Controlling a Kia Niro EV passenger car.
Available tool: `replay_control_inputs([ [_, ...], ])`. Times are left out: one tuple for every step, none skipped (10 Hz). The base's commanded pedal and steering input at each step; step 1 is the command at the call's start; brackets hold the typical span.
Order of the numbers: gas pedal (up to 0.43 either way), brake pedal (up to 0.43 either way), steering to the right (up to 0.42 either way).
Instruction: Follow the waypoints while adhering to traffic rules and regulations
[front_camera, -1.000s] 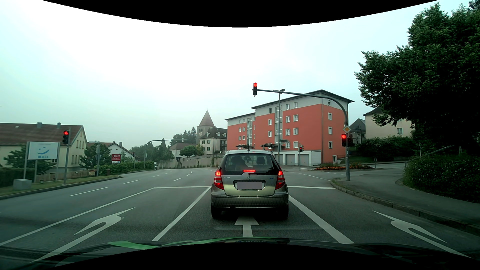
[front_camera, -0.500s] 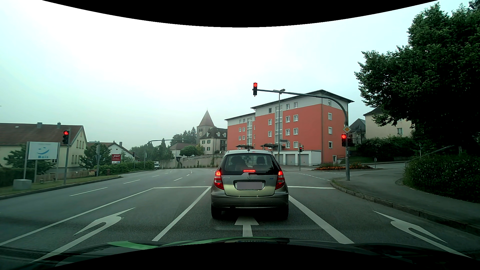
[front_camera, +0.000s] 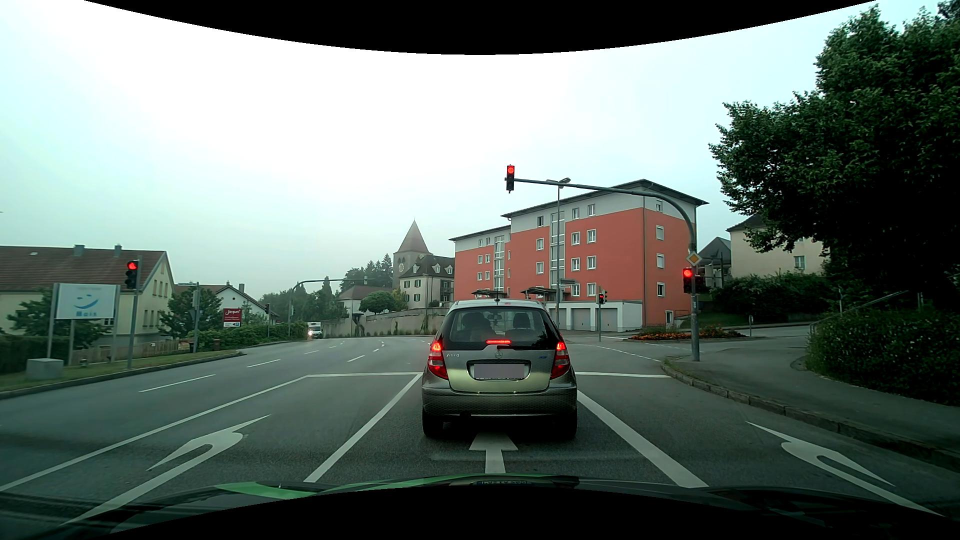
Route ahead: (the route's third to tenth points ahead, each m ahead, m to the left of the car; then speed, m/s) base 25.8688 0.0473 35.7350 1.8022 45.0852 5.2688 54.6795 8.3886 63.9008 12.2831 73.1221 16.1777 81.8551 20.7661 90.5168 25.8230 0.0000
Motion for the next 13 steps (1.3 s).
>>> replay_control_inputs([
  [0.0,0.256,0.005],
  [0.0,0.256,0.005],
  [0.0,0.256,0.005],
  [0.0,0.256,0.005],
  [0.0,0.256,0.005],
  [0.0,0.256,0.005],
  [0.0,0.256,0.005],
  [0.0,0.256,0.005],
  [0.0,0.256,0.005],
  [0.0,0.256,0.005],
  [0.0,0.256,0.006],
  [0.0,0.256,0.005],
  [0.0,0.256,0.005],
])
